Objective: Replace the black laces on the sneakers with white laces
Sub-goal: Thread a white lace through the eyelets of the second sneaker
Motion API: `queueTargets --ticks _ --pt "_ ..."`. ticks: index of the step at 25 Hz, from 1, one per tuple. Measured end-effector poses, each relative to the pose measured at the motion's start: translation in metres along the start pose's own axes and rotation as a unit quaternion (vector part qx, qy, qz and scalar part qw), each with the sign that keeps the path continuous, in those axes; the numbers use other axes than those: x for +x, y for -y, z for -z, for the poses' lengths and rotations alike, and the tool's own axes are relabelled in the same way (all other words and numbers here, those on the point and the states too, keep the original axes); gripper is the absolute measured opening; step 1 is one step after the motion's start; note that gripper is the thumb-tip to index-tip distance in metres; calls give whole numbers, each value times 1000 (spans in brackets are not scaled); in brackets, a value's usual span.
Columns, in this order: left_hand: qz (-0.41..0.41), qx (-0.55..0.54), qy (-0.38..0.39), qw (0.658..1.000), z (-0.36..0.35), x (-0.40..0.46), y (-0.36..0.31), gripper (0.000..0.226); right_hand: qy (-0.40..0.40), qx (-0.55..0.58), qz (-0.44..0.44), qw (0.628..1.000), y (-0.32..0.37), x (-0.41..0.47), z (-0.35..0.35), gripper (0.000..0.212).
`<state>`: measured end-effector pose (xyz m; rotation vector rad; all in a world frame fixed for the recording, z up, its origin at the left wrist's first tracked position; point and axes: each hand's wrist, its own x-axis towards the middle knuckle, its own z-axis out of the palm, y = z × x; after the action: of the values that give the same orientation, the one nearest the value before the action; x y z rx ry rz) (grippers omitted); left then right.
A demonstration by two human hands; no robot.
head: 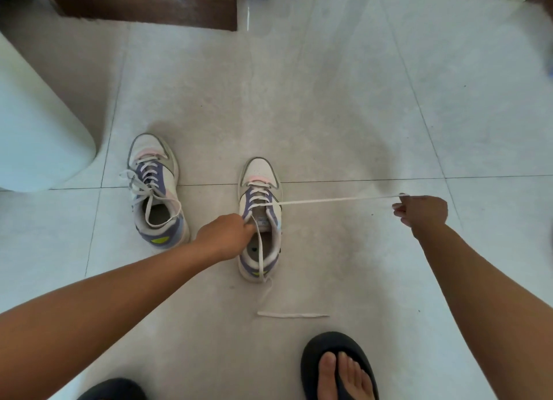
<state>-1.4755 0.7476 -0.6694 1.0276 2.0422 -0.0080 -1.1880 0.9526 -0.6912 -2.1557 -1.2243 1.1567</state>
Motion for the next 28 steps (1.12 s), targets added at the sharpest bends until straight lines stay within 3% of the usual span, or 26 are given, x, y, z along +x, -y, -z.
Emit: queueTargets --ticks 4,8,14,16,19,23,28 --pt "10 -18 -4 1000 4 1 10 28 21 160 -142 977 -5 7 18 14" --pt "13 -32 -4 999 4 3 13 28 14 171 -198 965 -13 4 16 17" --pt "12 -19 -1 1000 7 0 10 41 177 208 -282 920 -4 -48 -45 12" --pt "-6 -2 -52 999 15 -4 7 42 235 203 -265 913 10 -69 -68 14" --pt "-67 -18 -149 986 25 -3 5 26 317 214 -182 906 38 -101 -97 16" --pt "-98 -36 -141 985 17 11 3 21 352 157 -28 922 59 -131 -121 23" --pt "-86 -46 -135 986 13 20 1 23 341 130 -6 931 64 -135 -135 24"
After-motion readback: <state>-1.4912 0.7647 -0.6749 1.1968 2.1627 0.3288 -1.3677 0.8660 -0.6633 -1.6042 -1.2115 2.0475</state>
